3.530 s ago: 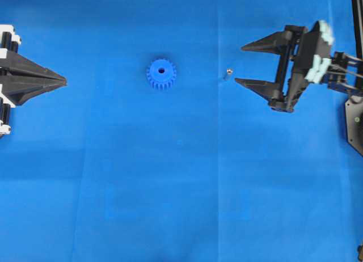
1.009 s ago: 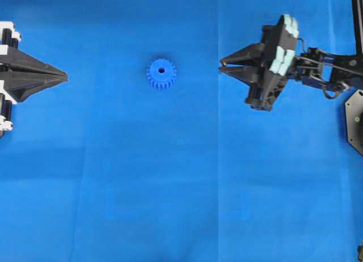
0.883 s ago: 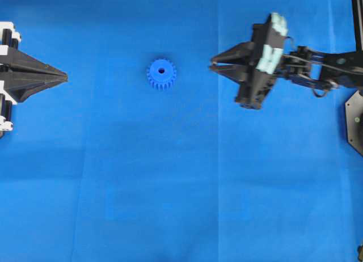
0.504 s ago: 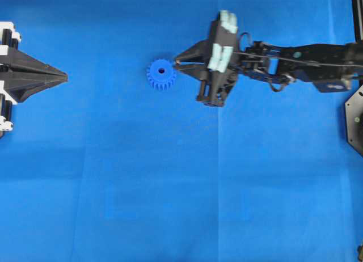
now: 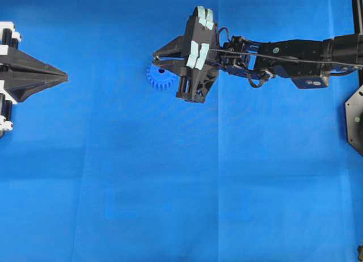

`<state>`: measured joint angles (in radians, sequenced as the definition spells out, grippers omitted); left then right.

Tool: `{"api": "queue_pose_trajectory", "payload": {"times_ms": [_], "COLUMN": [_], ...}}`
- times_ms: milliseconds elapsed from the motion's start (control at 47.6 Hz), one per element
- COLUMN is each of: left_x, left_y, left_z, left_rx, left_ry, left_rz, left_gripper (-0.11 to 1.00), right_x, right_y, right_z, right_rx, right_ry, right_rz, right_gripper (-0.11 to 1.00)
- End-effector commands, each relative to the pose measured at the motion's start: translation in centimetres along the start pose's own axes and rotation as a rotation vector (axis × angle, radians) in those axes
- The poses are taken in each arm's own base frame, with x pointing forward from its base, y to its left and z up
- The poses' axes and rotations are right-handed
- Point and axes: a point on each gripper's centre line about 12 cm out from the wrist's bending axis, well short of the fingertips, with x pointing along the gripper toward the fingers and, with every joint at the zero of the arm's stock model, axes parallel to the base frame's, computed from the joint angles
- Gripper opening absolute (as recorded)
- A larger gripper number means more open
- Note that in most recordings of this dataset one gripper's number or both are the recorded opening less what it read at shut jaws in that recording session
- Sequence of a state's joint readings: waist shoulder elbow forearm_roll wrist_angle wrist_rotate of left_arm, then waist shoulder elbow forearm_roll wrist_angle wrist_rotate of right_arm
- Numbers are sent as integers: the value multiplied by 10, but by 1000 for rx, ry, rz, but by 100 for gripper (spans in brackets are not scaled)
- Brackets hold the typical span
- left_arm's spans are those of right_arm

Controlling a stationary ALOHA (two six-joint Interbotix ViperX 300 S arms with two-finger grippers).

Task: Insert the shaft placed at a random location into the center hole of the small gear at another random location.
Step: 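Carry the shaft left over the blue gear's center hole, then lower the shaft into the gear's center hole with the right gripper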

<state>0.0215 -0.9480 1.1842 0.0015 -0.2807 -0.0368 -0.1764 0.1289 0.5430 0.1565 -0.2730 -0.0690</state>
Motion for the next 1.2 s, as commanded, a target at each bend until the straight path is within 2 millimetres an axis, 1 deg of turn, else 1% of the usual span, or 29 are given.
{"api": "queue_pose_trajectory", "payload": {"times_ms": [0,189,588,883,1177], "left_x": [2,2,2,2,2], "left_y": [0,0,0,0,0], "left_z": [5,5,5,5,5], "left_rx": [-1,-1,-1,-1,-1], "left_ry": [-17,-17,-17,-15,-15], "left_rz": [1,2,1,1,2], "left_gripper": [0,0,0,0,0], "right_x": [-2,0,20,24,30], "right_y": [1,1,-4,-6,-8], "right_z": [11,3,-26,-35,-48], "right_rx": [2,1,11,15,16], "right_ry": [-32,-14,29,47,79], "right_rz": [3,1,-17,-23,-29], "right_gripper": [3,3,3,3,3]}}
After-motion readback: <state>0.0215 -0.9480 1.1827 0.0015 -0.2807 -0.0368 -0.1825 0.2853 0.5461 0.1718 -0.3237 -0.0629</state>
